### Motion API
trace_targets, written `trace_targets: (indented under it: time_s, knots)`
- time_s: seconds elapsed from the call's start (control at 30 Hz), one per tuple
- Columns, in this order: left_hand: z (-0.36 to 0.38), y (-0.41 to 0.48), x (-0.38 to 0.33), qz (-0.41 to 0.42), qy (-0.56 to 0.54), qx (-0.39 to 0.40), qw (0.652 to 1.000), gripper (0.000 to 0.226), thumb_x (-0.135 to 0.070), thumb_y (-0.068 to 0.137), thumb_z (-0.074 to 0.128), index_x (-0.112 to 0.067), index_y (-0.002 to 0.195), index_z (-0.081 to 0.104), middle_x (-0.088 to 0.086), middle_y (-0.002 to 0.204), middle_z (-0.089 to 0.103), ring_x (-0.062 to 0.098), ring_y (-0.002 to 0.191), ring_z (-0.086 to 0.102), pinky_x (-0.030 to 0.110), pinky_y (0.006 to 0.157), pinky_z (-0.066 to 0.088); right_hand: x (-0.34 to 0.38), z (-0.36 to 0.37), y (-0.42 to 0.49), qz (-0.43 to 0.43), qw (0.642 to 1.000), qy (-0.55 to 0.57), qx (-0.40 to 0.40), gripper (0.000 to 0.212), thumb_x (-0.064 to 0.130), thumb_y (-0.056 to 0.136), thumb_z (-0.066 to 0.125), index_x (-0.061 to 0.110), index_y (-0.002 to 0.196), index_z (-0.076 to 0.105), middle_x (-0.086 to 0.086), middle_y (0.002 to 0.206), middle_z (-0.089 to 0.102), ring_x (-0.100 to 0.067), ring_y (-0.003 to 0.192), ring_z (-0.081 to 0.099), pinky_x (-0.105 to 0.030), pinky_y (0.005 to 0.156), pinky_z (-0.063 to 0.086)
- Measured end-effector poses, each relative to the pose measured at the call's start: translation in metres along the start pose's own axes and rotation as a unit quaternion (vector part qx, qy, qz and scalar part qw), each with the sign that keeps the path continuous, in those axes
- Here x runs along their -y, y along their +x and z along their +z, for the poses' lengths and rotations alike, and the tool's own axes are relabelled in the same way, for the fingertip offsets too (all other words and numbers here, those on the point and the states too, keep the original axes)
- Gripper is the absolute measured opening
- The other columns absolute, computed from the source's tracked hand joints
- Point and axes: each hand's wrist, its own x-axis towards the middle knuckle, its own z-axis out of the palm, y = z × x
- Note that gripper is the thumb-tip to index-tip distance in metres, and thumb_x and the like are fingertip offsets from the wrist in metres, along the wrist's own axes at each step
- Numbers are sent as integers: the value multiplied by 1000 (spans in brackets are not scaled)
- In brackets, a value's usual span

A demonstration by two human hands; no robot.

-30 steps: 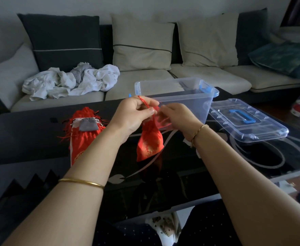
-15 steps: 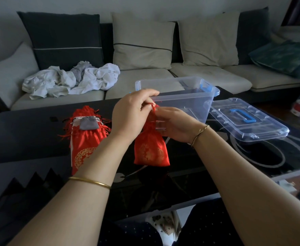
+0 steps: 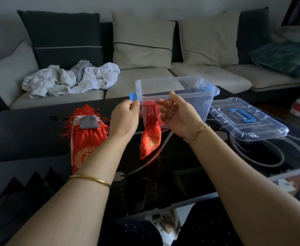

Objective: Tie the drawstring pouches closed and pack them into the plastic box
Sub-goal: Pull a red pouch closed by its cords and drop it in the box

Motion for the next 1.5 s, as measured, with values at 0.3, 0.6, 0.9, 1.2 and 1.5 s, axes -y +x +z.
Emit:
trace_targets:
  time_s: [0.3,0.6,0.9,1.2,1.5]
  knots:
    - [-6,3,-13,-238,-402,-18,884,38,-13,97,33,-17,60,34,0,49,65,13,54,67,27,68,50,-9,-29,14,106,989,0,-102,41,31,97,45,18,58,38,4,40,47,-6,34,39,-15,41,34]
    - [4,-1,-12,-90,-201,173,960,21,-19,90,61,-10,72,64,4,63,59,12,55,57,40,74,51,5,-15,5,-47,995,-63,-54,36,29,96,50,13,63,49,-4,64,67,-8,43,48,-20,47,41]
    - [5,-6,-15,-30,-98,215,971,12,-22,85,68,-11,80,69,4,68,62,16,63,59,39,76,54,2,7,-3,-75,960,-269,-16,41,35,96,47,11,66,60,-10,69,59,-11,42,39,-24,48,33]
    - [6,0,-7,-62,-119,147,980,20,-19,88,62,-21,69,60,3,69,62,19,66,58,41,76,51,2,8,-9,-92,925,-367,26,12,-8,85,49,3,81,53,-11,61,61,-17,49,56,-27,51,46]
    - [5,0,-8,-95,-121,98,983,19,-12,88,63,-17,69,62,9,75,65,24,68,61,49,81,57,-11,1,-3,-252,767,-589,41,21,14,70,77,8,83,62,8,73,58,-4,65,49,-10,61,39]
